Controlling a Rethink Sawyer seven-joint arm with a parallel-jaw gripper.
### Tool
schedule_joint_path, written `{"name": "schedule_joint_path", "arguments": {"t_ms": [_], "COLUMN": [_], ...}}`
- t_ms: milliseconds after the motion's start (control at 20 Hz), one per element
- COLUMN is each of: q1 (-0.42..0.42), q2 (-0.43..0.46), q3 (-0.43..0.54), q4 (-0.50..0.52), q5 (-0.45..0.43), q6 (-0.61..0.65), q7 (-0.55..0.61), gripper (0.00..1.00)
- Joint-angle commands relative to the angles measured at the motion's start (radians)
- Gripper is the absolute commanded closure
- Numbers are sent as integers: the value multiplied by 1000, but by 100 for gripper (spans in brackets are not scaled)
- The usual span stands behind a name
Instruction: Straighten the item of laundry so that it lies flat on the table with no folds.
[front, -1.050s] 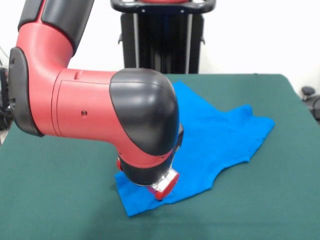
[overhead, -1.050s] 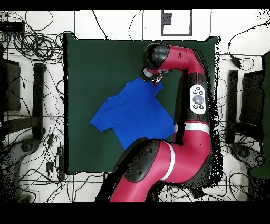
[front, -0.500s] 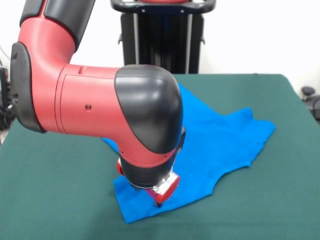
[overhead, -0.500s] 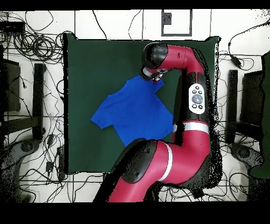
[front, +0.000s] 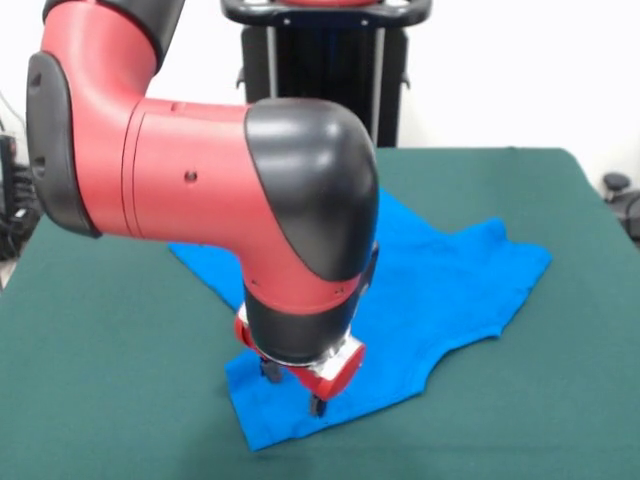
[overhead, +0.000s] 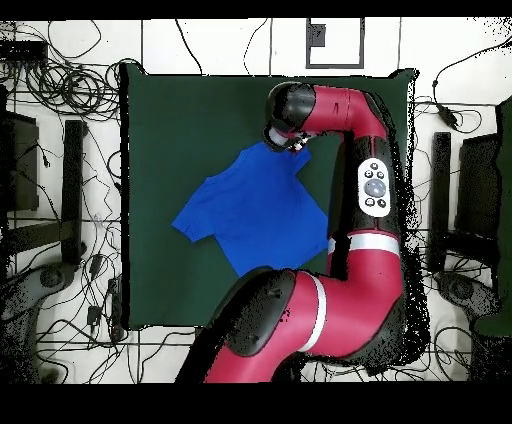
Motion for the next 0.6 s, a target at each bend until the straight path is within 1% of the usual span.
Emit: {"name": "schedule_joint_path", "arguments": {"t_ms": [50, 200, 350, 600], "q1": [35, 35, 37, 34], "q2": [-69, -89, -108, -142], "q3": [-27, -47, -64, -80], "q4": [242, 305, 356, 418], "q5": [21, 7, 6, 27], "q6": [-122, -190, -229, -260], "q7": [69, 75, 90, 98], "gripper": [0, 0, 0, 0]}}
